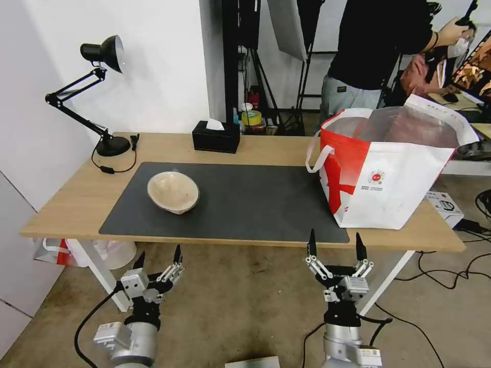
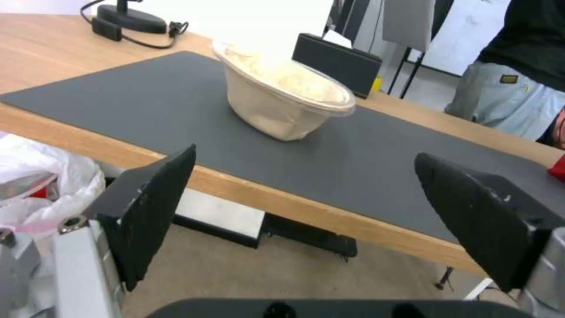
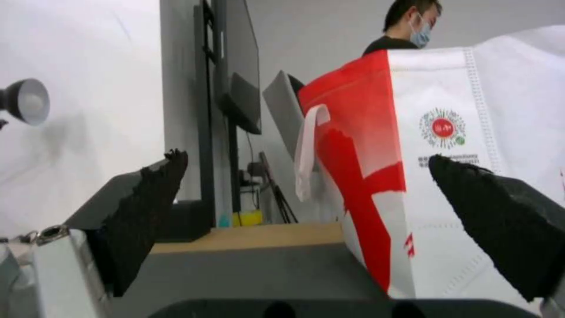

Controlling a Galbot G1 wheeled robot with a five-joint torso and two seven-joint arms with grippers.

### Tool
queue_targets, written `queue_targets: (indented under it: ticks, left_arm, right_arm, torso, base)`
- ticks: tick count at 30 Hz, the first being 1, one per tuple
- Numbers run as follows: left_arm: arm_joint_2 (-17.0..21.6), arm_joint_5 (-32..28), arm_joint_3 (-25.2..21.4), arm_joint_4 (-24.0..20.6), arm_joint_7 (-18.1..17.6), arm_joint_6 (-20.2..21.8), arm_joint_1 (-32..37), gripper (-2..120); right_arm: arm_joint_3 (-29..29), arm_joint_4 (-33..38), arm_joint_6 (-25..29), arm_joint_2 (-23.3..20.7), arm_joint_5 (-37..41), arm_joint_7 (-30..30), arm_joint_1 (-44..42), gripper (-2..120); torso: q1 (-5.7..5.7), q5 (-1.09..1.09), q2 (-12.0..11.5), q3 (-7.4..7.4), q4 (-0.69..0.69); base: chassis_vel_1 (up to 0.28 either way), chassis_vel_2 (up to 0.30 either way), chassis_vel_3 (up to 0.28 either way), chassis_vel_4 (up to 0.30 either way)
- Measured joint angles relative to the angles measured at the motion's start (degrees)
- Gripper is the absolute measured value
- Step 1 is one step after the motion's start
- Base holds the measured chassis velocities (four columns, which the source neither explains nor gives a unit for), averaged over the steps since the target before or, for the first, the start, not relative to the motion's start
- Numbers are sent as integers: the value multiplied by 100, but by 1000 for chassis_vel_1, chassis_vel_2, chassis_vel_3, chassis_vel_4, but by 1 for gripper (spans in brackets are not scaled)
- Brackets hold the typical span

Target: Pick up the trash from the table and place it into the takeout bag.

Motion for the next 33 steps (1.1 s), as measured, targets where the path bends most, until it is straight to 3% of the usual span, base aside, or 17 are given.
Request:
queue_targets:
  ticks: [33]
  left_arm:
    - [-3,-15,-13,-46,-7,7,23,100]
  right_arm:
    - [-90,-117,-19,-32,58,-30,-276,100]
  torso:
    - [0,0,0,0,0]
  base:
    - [0,0,0,0]
